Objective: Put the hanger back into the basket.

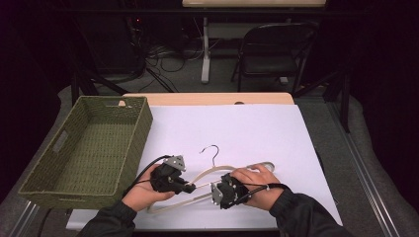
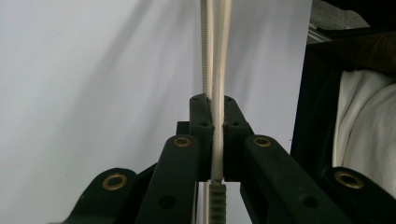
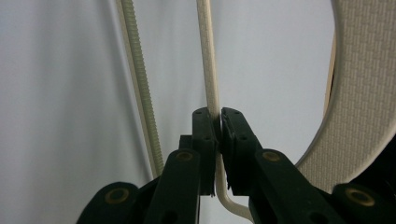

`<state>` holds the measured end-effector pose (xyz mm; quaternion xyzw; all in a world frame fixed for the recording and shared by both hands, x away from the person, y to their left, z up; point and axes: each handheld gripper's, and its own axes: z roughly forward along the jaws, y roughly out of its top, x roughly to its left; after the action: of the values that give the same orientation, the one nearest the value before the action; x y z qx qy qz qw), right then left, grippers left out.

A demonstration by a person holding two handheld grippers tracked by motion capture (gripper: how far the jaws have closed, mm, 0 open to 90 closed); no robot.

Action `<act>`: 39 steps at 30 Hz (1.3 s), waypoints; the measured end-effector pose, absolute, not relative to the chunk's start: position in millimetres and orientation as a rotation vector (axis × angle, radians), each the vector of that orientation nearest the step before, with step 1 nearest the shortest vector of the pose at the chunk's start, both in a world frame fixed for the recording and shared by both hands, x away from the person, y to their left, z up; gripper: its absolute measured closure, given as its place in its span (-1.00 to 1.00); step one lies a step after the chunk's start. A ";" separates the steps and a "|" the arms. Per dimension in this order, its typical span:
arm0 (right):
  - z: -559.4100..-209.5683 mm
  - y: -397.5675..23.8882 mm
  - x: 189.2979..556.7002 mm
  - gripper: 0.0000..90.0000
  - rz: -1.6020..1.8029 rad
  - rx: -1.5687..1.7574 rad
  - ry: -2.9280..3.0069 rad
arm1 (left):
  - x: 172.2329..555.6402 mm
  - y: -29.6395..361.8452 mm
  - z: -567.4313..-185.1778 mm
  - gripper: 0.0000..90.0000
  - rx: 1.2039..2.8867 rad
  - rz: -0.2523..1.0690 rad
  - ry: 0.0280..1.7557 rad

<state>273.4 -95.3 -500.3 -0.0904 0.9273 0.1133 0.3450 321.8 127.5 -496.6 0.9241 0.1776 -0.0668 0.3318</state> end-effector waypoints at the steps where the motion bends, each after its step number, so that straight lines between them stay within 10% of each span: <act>1: -501.2 -95.5 274.0 0.87 0.313 -0.228 2.414 | 322.0 127.9 -496.5 0.94 2.415 -0.169 0.462; 39: -476.7 -134.9 281.7 0.25 0.551 0.106 2.414 | 330.3 154.2 -465.2 0.95 2.234 0.056 0.759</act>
<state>281.7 -134.9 -476.7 0.0405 0.9209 0.2104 0.3257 330.3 154.2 -465.2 0.8751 0.2975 0.0220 0.3810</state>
